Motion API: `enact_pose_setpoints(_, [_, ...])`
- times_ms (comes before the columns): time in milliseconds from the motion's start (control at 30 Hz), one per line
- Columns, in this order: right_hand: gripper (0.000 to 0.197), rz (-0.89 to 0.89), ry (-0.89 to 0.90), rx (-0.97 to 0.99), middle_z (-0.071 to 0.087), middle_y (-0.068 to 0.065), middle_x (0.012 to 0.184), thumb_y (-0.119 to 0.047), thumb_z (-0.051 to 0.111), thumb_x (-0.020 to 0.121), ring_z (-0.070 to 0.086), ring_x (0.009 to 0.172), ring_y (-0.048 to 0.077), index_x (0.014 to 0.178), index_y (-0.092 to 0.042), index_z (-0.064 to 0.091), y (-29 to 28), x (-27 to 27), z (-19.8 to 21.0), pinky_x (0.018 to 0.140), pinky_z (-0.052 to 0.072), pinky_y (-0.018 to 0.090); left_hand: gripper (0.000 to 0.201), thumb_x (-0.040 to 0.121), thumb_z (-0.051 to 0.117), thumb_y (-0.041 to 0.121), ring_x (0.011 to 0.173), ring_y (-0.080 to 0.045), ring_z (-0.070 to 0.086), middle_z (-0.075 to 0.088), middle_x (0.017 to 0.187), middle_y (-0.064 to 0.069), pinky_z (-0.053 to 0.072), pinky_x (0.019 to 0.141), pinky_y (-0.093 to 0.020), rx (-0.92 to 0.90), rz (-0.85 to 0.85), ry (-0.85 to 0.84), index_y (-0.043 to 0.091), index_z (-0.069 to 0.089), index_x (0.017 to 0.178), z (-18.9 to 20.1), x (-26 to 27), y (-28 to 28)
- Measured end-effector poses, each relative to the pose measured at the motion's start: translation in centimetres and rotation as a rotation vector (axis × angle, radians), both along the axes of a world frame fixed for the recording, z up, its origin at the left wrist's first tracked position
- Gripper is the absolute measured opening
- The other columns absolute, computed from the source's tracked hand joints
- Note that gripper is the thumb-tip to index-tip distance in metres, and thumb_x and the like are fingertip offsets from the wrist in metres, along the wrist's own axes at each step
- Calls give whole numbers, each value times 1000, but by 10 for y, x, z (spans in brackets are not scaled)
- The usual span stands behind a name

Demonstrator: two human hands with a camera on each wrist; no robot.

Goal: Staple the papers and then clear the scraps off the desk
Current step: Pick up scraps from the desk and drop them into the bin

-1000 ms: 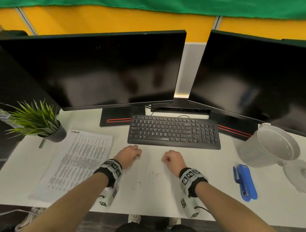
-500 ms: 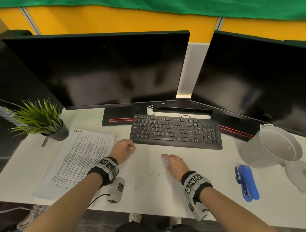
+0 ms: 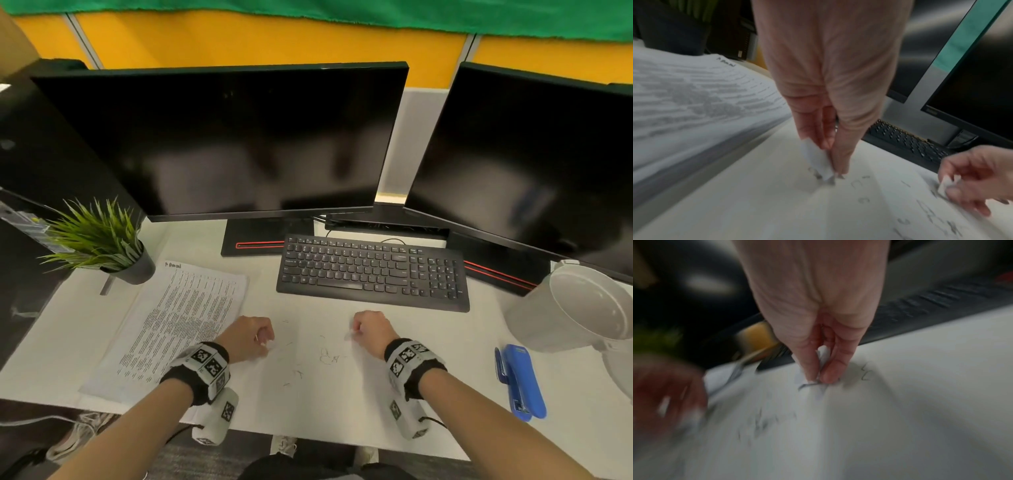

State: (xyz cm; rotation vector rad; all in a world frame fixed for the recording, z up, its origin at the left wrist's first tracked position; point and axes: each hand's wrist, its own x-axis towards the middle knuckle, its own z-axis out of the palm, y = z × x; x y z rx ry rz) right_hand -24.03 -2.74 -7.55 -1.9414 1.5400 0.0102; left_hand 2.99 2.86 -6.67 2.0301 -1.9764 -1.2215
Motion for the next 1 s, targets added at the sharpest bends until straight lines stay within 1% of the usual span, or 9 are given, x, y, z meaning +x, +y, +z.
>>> enact_pose_setpoints(100, [14,-283,-238,127,60,3,63,-7,62,78,56,64,18,67,-15,59,-8,-18,2,66,47,22,23,73,70,7,65,-6,51,55,75,7,45,65,-16,-32,16,-12,24,57,79,-9,-5,-1])
enact_pose_setpoints(167, [7,-440,-359,178,61,6,56,-6,69,76,57,52,17,78,-7,62,-10,-34,4,68,53,29,20,74,68,8,65,-4,46,49,74,10,40,62,-13,-66,-17,-81,23,54,77,-10,-11,-3])
enact_pose_setpoints(267, [11,-527,-369,149,61,6,54,-6,73,73,57,49,16,72,-8,62,-8,-55,3,68,53,29,15,77,64,11,66,-3,42,43,75,12,30,57,-10,-77,-90,-170,20,53,76,-10,-16,-6])
enact_pose_setpoints(400, [30,-246,-190,92,54,-10,49,-4,68,72,52,45,2,52,-22,53,2,-52,5,56,43,13,12,80,61,9,76,-11,46,48,83,4,31,59,-9,-48,-152,-190,18,54,77,-9,-19,-11])
enact_pose_setpoints(533, [35,4,-5,26,48,-11,63,-5,53,77,50,71,19,52,-26,41,10,-27,-3,62,35,23,12,80,62,8,76,-11,48,51,82,5,34,60,-9,-28,-148,-157,17,55,78,-6,-18,-16])
enact_pose_setpoints(633, [21,44,24,23,54,0,77,-1,44,80,51,77,24,71,-19,51,7,-18,-2,64,39,27,14,79,67,12,71,-8,49,53,76,8,36,60,-9,-69,-54,-112,20,56,74,-1,-9,-17])
enact_pose_setpoints(733, [31,143,73,23,59,7,96,2,41,81,56,88,28,97,-20,56,3,-15,-3,77,48,34,15,78,70,15,68,-4,50,58,78,4,40,60,-11,-121,32,-69,22,58,73,7,1,-16])
enact_pose_setpoints(867, [28,241,153,-1,59,8,98,2,42,81,56,94,30,91,-15,61,-1,-10,-5,77,45,33,16,80,69,14,65,-3,50,59,80,2,40,58,-11,-132,80,-51,22,58,72,15,5,-18])
enact_pose_setpoints(1000, [28,311,305,12,57,18,114,4,41,85,55,104,36,104,-5,60,-4,-3,-5,86,45,38,17,80,70,15,67,-8,52,59,79,3,40,60,-14,-139,79,-2,23,57,71,20,-10,-29])
